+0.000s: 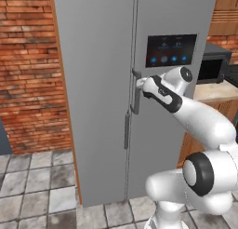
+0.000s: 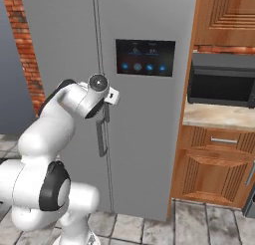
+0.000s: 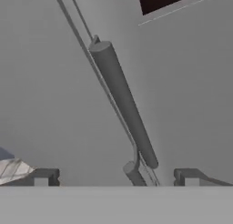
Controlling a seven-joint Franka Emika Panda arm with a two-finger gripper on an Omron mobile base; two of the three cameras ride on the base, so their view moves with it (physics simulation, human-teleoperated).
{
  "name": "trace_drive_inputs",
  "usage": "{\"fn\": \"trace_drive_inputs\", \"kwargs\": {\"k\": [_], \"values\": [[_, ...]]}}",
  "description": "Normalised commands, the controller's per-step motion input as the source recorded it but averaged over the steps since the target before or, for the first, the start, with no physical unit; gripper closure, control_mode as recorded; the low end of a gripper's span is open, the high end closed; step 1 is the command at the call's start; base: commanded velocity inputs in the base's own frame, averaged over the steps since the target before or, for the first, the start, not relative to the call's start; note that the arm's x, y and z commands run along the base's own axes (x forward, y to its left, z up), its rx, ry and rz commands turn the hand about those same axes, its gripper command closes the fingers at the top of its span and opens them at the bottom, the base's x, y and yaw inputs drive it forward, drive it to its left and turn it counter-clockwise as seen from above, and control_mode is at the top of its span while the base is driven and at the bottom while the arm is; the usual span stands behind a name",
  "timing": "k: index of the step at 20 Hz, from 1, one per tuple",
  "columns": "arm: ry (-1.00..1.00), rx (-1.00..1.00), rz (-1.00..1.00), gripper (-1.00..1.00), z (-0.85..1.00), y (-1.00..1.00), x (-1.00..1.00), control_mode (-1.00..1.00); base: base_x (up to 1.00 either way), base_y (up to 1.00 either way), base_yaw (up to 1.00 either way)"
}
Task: Retrieve the sausage and cheese from the fridge and place them on the cutting board on the counter.
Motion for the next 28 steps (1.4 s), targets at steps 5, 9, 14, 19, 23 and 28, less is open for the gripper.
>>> {"fn": "trace_drive_inputs", "kwargs": {"k": [5, 9, 14, 19, 23, 28], "values": [[-0.02, 0.08, 0.00, -1.00, -0.34, 0.06, 0.61, -1.00, 0.00, 0.00, 0.00], [-0.09, 0.10, 0.00, -1.00, -0.43, 0.06, 0.45, -1.00, 0.00, 0.00, 0.00], [-0.03, 0.08, 0.00, -1.00, -0.29, 0.06, 0.53, -1.00, 0.00, 0.00, 0.00], [0.00, 0.07, 0.00, -1.00, -0.17, 0.00, 0.69, -1.00, 0.00, 0.00, 0.00], [0.01, 0.06, 0.00, -1.00, -0.10, 0.00, 0.77, -1.00, 0.00, 0.00, 0.00], [0.00, 0.02, 0.00, 1.00, -0.19, 0.06, 0.62, -1.00, 0.00, 0.00, 0.00]]}}
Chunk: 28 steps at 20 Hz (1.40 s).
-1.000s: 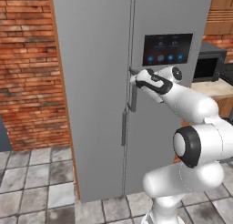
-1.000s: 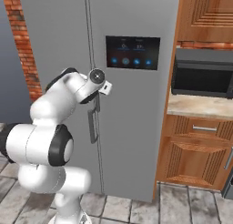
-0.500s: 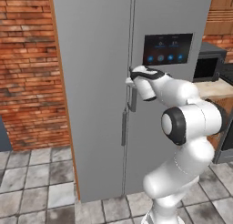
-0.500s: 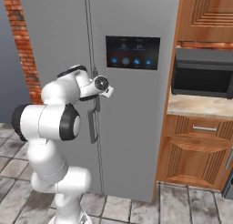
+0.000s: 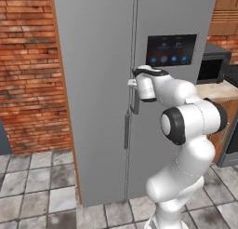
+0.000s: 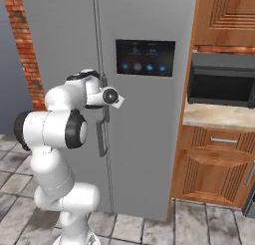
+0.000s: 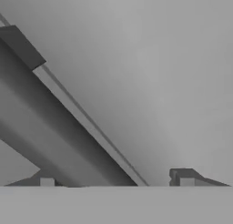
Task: Retrieve the sausage and cheese from the fridge and place them on the cutting board on the counter.
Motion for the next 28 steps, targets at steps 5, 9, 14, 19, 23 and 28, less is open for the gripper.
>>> {"fn": "trace_drive_inputs", "kwargs": {"k": [5, 9, 14, 19, 23, 28], "values": [[0.00, -0.01, 0.00, 1.00, -0.01, 0.00, 0.03, -1.00, 0.00, 0.00, 0.00], [0.00, 0.00, 0.00, 1.00, 0.16, -0.17, -0.09, -1.00, 0.00, 0.00, 0.00], [0.00, -0.13, -0.01, 1.00, 0.61, -0.62, -0.38, -1.00, 0.00, 0.00, 0.00], [0.00, -0.19, 0.00, 1.00, 0.54, -0.83, -0.57, -1.00, 0.00, 0.00, 0.00], [0.00, -0.18, 0.00, 1.00, 0.51, -0.96, -0.73, -1.00, 0.00, 0.00, 0.00], [0.00, -0.17, 0.00, 1.00, 0.44, -1.00, -0.84, -1.00, 0.00, 0.00, 0.00]]}}
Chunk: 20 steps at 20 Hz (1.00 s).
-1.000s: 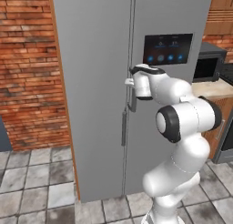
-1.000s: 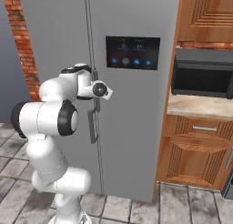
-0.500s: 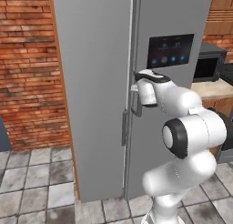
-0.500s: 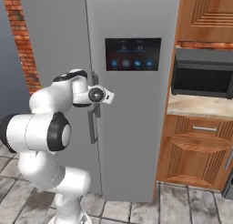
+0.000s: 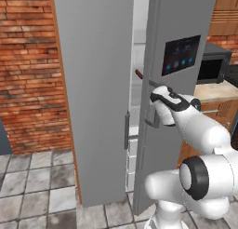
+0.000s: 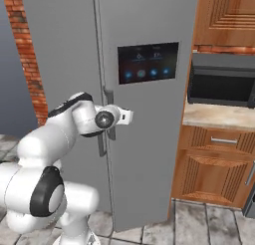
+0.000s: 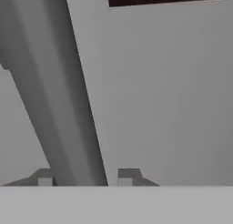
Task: Retrieve the sausage and cheese from the fridge and place them on the cutting board on the counter.
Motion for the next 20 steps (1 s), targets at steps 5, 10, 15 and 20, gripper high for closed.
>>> {"fn": "trace_drive_inputs", "kwargs": {"k": [5, 10, 15, 20], "values": [[0.02, -0.17, 0.00, 1.00, 0.37, -1.00, -0.67, -1.00, 0.00, 0.00, 0.00], [0.15, -0.18, 0.02, 1.00, 0.19, -0.90, -0.41, -1.00, 0.00, 0.00, 0.00], [0.20, -0.19, 0.03, 1.00, 0.16, -0.92, -0.29, -1.00, 0.00, 0.00, 0.00], [0.17, -0.13, 0.02, 1.00, 0.04, -0.95, -0.26, -1.00, 0.00, 0.00, 0.00]]}}
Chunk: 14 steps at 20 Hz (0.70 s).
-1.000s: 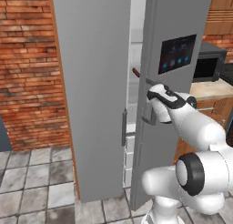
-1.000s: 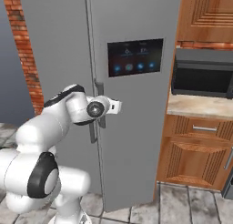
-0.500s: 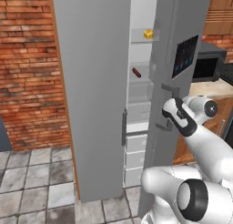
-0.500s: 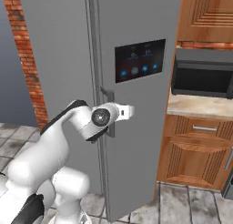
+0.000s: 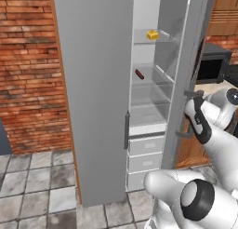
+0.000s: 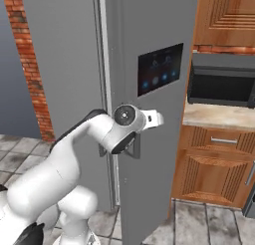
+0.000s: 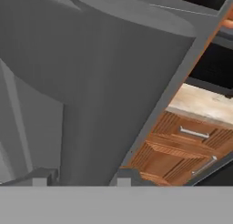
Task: Retrieve the sausage and cheese from the fridge and place them on the cutting board on the counter.
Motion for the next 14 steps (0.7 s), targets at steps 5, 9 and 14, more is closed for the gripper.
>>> {"fn": "trace_drive_inputs", "kwargs": {"k": [5, 9, 14], "values": [[0.03, 0.00, 0.09, -1.00, 0.00, -0.85, -0.10, -1.00, 0.00, 0.00, 0.00], [-0.04, 0.10, 0.09, -1.00, -0.04, -0.56, -0.23, -1.00, 0.00, 0.00, 0.00], [-0.10, 0.03, 0.04, -1.00, 0.26, -0.22, -0.83, -1.00, 0.00, 0.00, 0.00]]}}
